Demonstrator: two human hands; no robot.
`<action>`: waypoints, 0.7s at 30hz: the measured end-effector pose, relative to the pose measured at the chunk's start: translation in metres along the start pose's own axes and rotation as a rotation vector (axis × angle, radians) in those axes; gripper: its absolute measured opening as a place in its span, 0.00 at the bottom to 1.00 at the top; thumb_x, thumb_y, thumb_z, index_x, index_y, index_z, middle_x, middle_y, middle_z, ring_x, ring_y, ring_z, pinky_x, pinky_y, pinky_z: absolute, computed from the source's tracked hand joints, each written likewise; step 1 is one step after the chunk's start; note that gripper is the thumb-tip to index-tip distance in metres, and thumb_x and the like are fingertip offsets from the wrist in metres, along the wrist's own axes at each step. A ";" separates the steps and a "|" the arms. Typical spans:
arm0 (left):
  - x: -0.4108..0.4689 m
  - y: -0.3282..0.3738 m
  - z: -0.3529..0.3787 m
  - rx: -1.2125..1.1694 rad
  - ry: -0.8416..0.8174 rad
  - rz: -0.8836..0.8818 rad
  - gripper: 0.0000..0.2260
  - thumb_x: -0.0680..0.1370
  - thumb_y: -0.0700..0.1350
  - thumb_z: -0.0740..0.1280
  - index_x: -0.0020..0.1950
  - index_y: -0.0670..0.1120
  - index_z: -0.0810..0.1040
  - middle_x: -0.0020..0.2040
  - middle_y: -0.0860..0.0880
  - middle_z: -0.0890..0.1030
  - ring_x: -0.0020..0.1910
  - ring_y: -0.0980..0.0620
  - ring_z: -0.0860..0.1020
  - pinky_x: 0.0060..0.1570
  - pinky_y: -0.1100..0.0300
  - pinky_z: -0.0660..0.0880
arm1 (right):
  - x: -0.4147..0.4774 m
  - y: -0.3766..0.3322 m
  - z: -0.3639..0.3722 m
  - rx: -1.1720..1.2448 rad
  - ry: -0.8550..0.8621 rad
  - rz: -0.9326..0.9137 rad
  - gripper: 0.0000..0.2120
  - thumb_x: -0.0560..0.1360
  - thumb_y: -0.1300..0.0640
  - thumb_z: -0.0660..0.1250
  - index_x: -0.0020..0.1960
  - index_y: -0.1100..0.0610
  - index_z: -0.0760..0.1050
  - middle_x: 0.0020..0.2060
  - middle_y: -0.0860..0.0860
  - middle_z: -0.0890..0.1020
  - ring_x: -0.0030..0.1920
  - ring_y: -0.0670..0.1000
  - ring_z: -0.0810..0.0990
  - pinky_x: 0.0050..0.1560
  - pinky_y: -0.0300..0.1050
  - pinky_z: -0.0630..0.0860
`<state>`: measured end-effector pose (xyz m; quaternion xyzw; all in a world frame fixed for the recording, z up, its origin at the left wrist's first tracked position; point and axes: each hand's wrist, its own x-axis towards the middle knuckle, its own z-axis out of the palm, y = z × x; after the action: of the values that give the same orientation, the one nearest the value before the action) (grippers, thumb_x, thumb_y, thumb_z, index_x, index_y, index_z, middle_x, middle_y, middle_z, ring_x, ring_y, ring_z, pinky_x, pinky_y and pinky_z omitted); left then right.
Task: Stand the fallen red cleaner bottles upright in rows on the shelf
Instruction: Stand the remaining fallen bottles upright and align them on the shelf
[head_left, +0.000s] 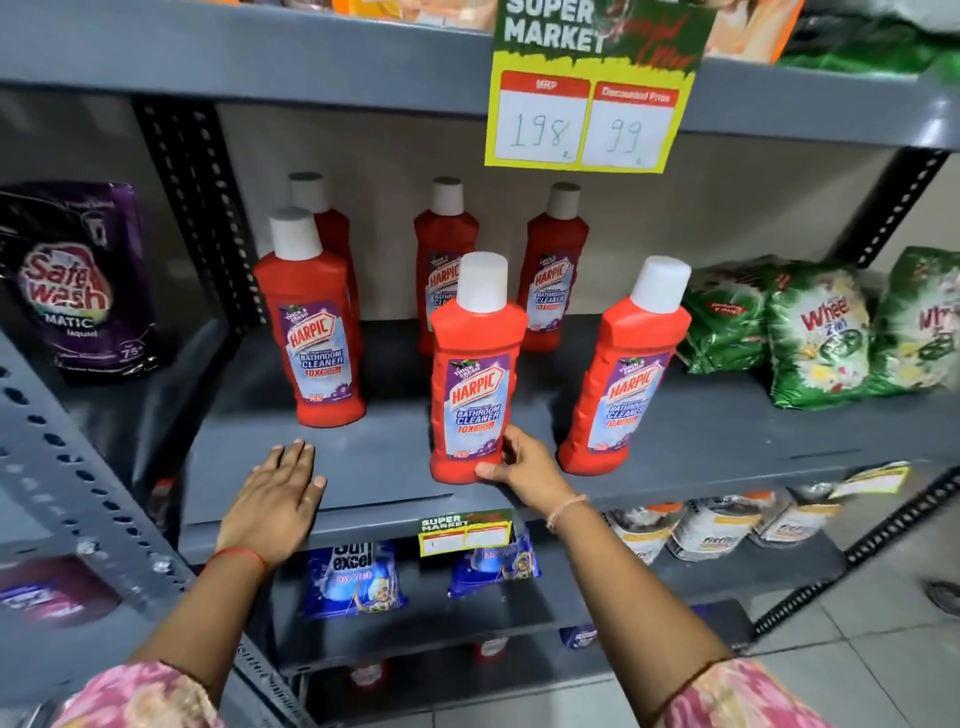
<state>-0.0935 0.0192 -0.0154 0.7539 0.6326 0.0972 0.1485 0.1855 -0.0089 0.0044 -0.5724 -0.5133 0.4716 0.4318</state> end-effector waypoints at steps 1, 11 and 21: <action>-0.001 0.000 -0.001 -0.001 -0.004 0.002 0.24 0.80 0.50 0.49 0.74 0.45 0.50 0.77 0.46 0.52 0.77 0.48 0.48 0.76 0.51 0.48 | -0.002 -0.003 0.000 0.009 -0.012 0.007 0.26 0.67 0.74 0.67 0.64 0.66 0.66 0.62 0.60 0.75 0.58 0.53 0.73 0.60 0.44 0.72; -0.006 -0.029 -0.019 -0.040 0.029 -0.137 0.23 0.80 0.48 0.49 0.73 0.41 0.51 0.77 0.43 0.52 0.77 0.45 0.48 0.77 0.51 0.47 | -0.071 -0.006 0.096 -0.262 0.358 -0.573 0.06 0.72 0.57 0.64 0.47 0.52 0.77 0.45 0.43 0.80 0.49 0.42 0.75 0.55 0.28 0.68; -0.001 -0.033 -0.012 -0.007 0.087 -0.122 0.25 0.78 0.51 0.45 0.74 0.43 0.51 0.77 0.45 0.53 0.77 0.47 0.49 0.76 0.53 0.48 | 0.084 -0.040 0.157 -0.164 0.139 -0.050 0.33 0.63 0.63 0.75 0.64 0.63 0.65 0.62 0.61 0.72 0.62 0.59 0.72 0.62 0.45 0.67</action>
<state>-0.1284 0.0243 -0.0156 0.7086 0.6827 0.1229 0.1293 0.0261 0.0806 0.0070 -0.6241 -0.5329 0.3765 0.4298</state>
